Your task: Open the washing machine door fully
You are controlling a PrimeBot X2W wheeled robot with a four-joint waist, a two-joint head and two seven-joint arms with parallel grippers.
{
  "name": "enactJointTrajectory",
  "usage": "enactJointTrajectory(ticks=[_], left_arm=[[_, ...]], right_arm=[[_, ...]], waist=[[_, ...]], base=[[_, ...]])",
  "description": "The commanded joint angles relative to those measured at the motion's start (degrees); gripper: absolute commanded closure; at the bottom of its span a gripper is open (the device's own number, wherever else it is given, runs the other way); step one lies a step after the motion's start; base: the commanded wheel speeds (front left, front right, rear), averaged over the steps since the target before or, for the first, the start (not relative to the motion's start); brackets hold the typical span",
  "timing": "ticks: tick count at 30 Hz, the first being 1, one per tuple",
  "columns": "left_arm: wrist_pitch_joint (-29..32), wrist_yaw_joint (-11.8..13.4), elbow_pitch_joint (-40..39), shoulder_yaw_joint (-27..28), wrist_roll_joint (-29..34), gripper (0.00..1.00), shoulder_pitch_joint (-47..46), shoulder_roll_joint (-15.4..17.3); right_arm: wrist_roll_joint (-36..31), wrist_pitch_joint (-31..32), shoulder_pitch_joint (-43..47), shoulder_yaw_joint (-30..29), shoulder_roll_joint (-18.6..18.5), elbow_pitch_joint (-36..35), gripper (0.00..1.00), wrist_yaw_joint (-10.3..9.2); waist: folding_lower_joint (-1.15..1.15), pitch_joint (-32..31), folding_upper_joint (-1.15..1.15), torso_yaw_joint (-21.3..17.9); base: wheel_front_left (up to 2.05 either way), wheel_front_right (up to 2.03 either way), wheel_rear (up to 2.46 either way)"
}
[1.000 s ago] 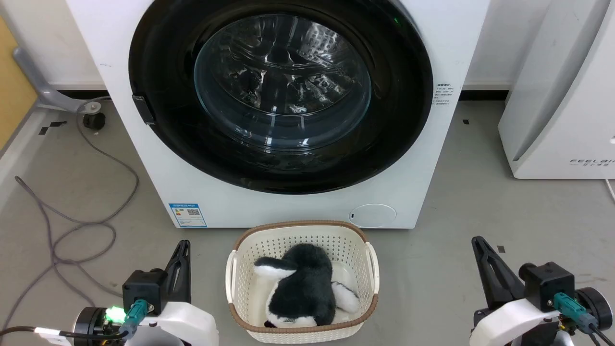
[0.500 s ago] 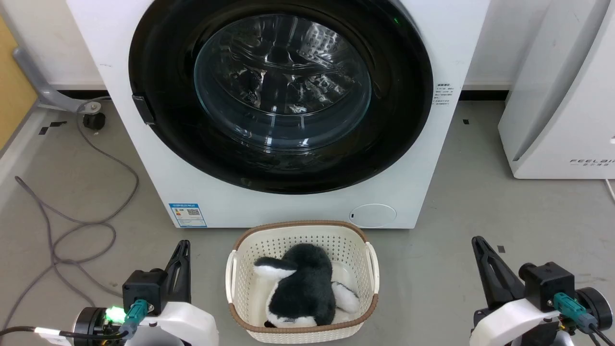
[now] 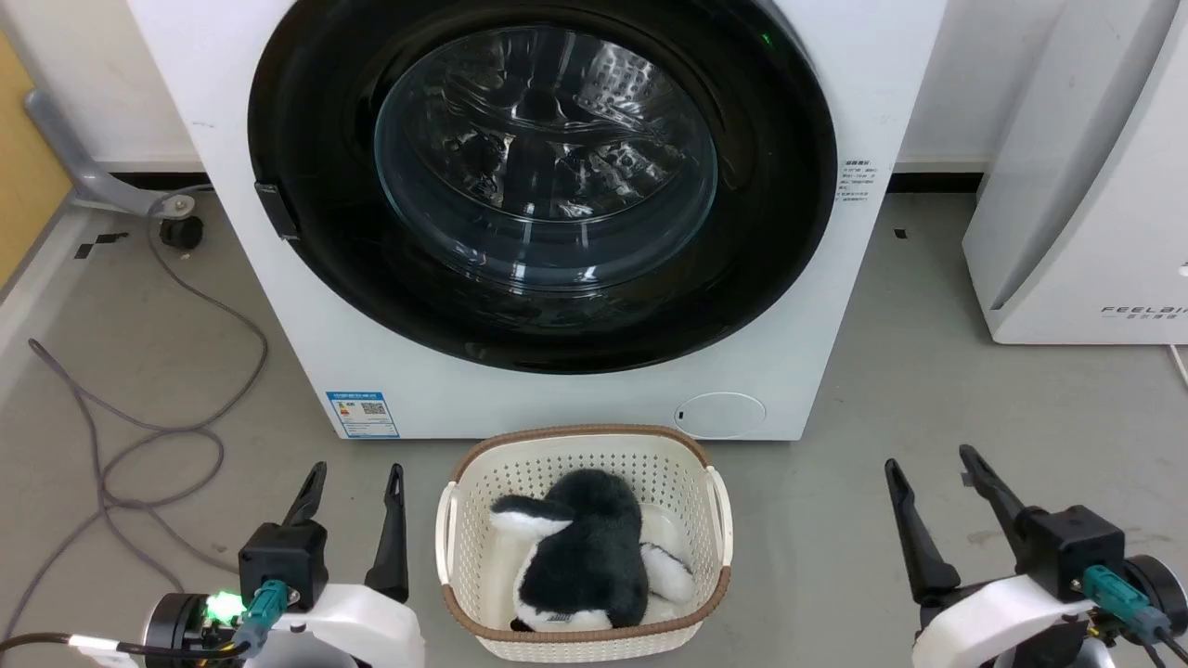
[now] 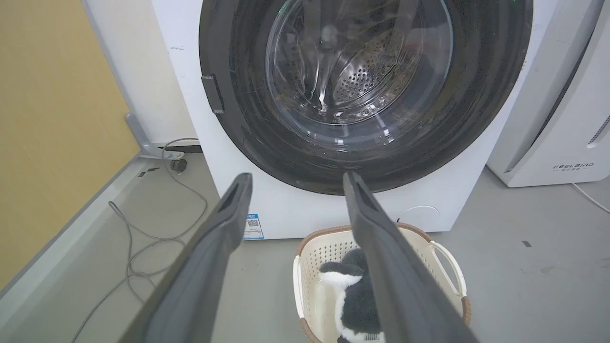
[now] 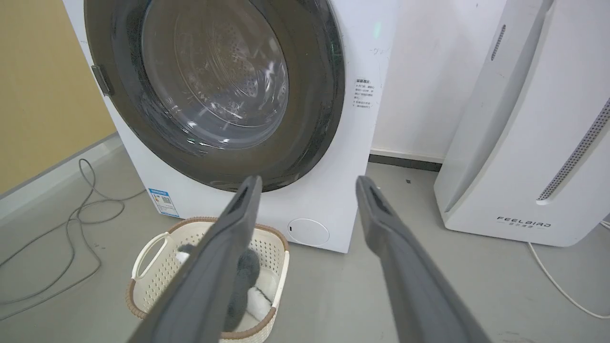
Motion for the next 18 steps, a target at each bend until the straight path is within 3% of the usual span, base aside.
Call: enactJointTrajectory(ticks=[1,18], left_arm=[[-0.6,0.5,-0.1,-0.3,-0.6,0.0,-0.3,0.0],[-2.6,1.7,-0.5,-1.3,-1.6,0.0,-0.8,0.0]], right_arm=[[1.2,-0.7,-0.1,-0.4,0.0,-0.5,0.0,0.03],[7.9,-2.8,-0.4,-2.1,0.0,-1.9,0.0,0.08]], waist=[[0.0,0.0,0.0,0.0],[0.0,0.3,0.0,0.1]], base=[[0.0,0.0,0.0],[0.0,0.0,0.0]])
